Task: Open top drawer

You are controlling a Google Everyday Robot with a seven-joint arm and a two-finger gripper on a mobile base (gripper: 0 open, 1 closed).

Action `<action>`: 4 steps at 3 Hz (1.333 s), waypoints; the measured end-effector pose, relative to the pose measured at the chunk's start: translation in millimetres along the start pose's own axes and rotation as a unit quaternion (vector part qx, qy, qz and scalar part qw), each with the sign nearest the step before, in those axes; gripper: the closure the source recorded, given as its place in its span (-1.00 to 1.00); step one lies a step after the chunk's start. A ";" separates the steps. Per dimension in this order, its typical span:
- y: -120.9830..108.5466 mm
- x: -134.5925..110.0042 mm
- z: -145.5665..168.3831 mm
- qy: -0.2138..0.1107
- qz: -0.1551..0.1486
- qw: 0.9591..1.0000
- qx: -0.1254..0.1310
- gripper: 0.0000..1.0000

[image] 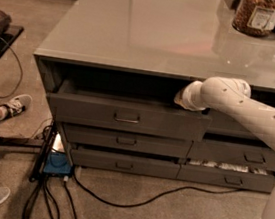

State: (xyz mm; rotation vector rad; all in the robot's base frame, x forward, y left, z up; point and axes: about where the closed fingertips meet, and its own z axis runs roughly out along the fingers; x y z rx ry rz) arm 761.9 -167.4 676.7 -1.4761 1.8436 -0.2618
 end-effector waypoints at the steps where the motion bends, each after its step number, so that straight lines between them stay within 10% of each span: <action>1: 1.6 0.6 0.5 0.000 0.000 1.000 -0.001 0.61; 4: 1.7 0.6 0.6 0.000 0.000 1.000 -0.001 -0.79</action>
Offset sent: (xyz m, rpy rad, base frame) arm -0.0008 0.0001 -0.0015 -0.0006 0.0010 0.0005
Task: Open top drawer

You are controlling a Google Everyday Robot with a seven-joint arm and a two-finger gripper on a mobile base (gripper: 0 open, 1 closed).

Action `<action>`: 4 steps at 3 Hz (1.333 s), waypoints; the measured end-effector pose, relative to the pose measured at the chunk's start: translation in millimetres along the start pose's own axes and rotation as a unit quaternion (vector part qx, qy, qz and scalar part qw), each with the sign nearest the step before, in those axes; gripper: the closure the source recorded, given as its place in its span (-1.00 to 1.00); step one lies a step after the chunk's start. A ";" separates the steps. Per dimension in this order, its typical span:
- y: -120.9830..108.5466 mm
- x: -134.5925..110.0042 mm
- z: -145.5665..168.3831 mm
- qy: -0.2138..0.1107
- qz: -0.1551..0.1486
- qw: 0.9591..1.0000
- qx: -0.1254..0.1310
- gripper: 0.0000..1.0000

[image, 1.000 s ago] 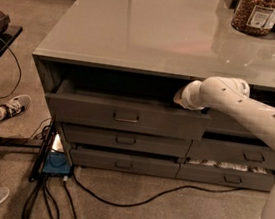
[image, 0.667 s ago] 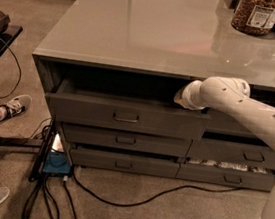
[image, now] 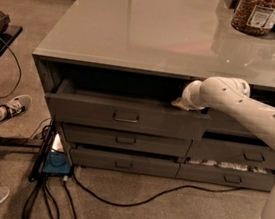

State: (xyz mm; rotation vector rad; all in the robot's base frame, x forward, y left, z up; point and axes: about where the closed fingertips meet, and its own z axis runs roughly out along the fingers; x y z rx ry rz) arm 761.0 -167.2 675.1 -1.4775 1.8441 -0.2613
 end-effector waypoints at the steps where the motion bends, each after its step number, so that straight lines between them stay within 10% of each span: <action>1: 0.1 0.0 0.1 0.000 0.000 1.000 0.000 -1.00; 3: 10.9 2.3 -0.4 0.008 0.001 1.000 -0.018 -1.00; 4: 40.5 4.2 -16.4 0.033 0.000 0.997 -0.069 -1.00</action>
Offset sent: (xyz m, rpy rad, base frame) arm 0.0000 0.0000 0.0000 0.0000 0.0000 0.0000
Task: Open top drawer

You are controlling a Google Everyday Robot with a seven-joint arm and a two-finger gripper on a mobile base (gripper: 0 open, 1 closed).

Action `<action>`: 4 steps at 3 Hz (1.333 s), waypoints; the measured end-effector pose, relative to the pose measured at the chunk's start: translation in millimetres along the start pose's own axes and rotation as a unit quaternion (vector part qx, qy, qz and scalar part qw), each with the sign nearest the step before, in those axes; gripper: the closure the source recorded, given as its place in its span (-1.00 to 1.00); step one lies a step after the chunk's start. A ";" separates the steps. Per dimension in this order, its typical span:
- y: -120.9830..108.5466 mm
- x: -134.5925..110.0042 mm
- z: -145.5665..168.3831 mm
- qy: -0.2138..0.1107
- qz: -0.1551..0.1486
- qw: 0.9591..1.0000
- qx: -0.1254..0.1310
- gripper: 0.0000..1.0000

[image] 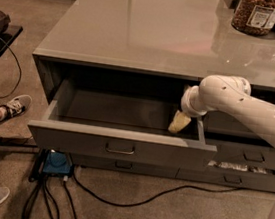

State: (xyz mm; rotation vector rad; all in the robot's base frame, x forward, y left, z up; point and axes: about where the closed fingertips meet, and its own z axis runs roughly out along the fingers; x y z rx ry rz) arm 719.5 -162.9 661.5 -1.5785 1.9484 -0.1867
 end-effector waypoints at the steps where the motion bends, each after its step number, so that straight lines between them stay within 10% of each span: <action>1: 48.8 -5.4 -25.1 0.039 -0.023 0.996 -0.081 -1.00; 4: 49.6 8.7 -18.9 0.052 -0.018 0.992 -0.116 -1.00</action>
Offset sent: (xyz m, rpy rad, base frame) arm -0.0449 0.0108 -0.0009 -0.0619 0.1321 0.0515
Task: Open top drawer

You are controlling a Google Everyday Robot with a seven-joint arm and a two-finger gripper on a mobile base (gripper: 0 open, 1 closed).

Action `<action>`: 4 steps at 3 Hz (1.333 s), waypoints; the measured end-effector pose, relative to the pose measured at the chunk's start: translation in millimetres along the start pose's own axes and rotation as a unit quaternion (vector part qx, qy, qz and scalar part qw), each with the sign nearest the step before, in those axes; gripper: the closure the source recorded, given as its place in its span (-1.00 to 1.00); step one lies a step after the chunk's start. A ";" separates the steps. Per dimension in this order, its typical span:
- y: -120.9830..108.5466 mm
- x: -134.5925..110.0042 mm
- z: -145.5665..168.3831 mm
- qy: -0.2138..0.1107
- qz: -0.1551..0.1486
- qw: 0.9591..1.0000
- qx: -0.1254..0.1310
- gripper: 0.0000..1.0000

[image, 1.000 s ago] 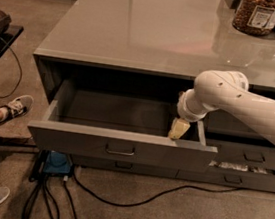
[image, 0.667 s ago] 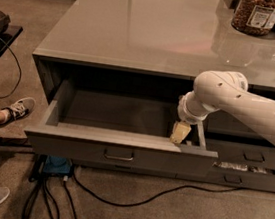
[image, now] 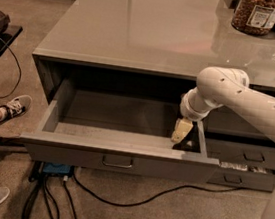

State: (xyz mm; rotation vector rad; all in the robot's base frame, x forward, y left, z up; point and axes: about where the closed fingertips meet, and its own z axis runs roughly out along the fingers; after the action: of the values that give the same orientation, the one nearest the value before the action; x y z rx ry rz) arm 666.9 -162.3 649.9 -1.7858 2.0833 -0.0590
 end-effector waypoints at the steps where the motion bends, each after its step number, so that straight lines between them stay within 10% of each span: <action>1: 23.9 10.0 -5.4 -0.009 -0.018 0.999 -0.040 -1.00; 4: 95.6 12.3 -38.5 -0.028 -0.040 0.997 -0.056 -1.00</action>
Offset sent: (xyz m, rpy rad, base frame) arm -0.1699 -0.0093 0.0111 0.0599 0.1132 0.2124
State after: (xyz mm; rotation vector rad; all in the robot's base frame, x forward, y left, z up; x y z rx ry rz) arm 563.3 -164.8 655.0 -1.9141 2.0119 0.0873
